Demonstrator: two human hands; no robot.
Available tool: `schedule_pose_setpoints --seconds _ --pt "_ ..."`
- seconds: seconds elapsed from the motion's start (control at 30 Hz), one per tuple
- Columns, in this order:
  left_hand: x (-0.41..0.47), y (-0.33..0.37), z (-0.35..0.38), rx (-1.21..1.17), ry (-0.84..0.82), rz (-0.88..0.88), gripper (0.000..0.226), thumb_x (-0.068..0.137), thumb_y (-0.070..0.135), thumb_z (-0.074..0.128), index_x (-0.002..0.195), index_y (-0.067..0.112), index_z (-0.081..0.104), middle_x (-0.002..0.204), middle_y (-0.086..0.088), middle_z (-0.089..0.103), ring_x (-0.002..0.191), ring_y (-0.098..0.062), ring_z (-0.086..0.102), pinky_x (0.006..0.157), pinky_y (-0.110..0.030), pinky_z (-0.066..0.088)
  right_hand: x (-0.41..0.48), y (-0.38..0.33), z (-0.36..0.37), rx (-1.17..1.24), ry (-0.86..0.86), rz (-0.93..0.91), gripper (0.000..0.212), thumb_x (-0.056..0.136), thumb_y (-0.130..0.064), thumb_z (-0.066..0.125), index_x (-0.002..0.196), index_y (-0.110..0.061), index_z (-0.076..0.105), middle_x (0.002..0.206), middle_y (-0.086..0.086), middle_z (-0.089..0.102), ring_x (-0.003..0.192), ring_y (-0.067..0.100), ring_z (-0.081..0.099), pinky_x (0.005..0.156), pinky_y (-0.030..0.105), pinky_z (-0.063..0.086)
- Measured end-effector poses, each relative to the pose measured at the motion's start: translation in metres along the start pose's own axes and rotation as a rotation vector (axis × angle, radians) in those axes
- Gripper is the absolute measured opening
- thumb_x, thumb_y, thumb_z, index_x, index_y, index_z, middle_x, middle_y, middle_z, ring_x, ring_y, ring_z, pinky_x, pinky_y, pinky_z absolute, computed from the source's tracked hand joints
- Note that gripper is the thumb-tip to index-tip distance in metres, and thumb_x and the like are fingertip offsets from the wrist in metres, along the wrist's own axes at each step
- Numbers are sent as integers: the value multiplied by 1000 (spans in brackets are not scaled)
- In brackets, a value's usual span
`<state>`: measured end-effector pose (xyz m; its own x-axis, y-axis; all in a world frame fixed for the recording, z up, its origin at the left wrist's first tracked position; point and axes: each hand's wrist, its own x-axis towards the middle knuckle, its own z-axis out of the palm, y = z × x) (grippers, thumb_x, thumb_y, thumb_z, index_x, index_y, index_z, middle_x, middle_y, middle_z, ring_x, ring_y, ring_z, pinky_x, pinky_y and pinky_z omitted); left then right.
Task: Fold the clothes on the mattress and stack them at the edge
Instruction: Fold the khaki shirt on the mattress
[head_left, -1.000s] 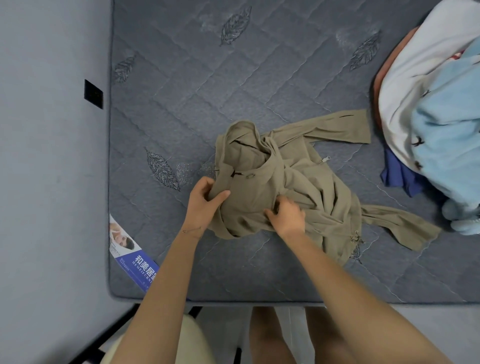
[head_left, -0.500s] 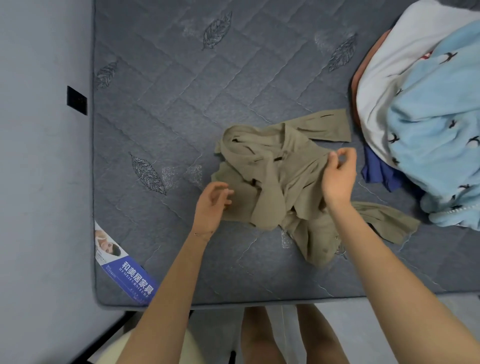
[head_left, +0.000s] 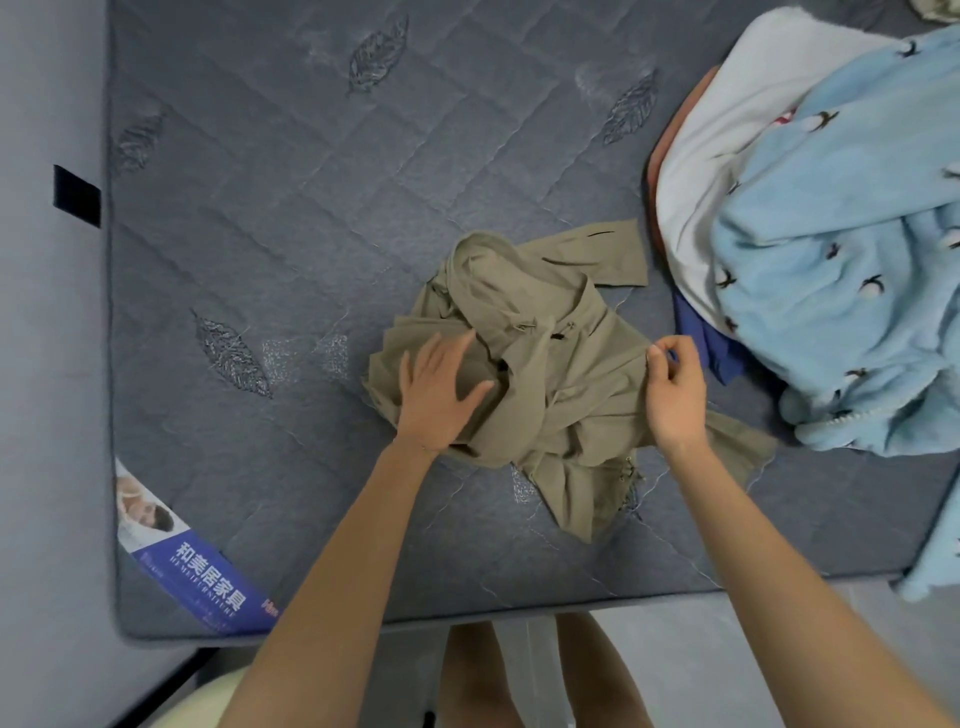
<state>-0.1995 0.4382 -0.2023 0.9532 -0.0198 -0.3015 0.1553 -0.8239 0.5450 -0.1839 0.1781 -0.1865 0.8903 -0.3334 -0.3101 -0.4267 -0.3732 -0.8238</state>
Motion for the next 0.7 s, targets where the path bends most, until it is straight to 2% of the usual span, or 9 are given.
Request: schedule_pose_setpoints --seconds 0.07,0.13,0.2,0.27,0.37,0.43,0.53,0.63,0.7 --pt "7 5 8 189 -161 0 52 90 43 58 138 27 44 131 3 55 131 -21 35 116 -47 3 0 -2 -1 25 12 0 10 100 -13 43 90 -10 44 74 -10 45 63 -7 44 66 9 36" --pt "7 9 13 261 -225 -30 31 90 41 57 116 24 58 111 2 63 114 -22 48 111 -43 17 3 -8 -3 45 30 7 10 99 -12 44 90 -10 44 75 -10 45 62 -7 43 65 8 36" --pt "6 9 11 150 -159 -27 15 91 34 59 92 19 61 90 0 66 94 -23 58 96 -37 33 9 -14 -6 63 62 11 10 99 -11 44 89 -10 44 73 -9 44 59 -7 42 63 6 35" --pt "5 2 -5 -83 -3 -56 14 93 23 59 83 13 62 78 -2 64 76 -21 58 76 -33 41 17 -20 -9 81 123 19 9 98 -10 44 89 -10 45 72 -8 43 60 -6 42 63 6 35" --pt "11 -14 -38 -228 221 -110 19 96 16 54 79 11 60 68 1 58 59 -11 48 61 -26 35 25 -26 -9 93 190 4 7 98 -8 43 91 -9 45 74 -10 42 64 0 41 66 3 34" --pt "15 -19 -52 -207 274 -103 19 98 12 51 81 11 61 66 6 54 58 -7 45 58 -19 29 27 -32 -1 75 184 -19 7 98 -8 43 91 -9 43 73 -10 42 63 -5 43 65 4 34" --pt "17 -22 -58 -252 382 -187 19 99 8 48 96 -1 65 77 -2 58 69 -15 50 61 -19 30 26 -36 13 64 183 -19 9 99 -12 43 90 -10 42 70 -10 42 59 -9 43 63 9 36" --pt "13 -18 -57 -352 442 -195 17 99 9 48 94 3 63 74 7 56 65 -5 48 59 -13 34 31 -32 15 47 210 40 9 99 -13 44 90 -11 44 71 -9 46 65 2 45 63 18 33" --pt "11 -12 -52 -419 330 -137 13 97 14 54 90 10 64 75 9 60 67 -3 52 62 -10 38 36 -25 10 66 251 125 7 99 -12 43 92 -11 45 76 -5 48 76 13 46 69 20 32"
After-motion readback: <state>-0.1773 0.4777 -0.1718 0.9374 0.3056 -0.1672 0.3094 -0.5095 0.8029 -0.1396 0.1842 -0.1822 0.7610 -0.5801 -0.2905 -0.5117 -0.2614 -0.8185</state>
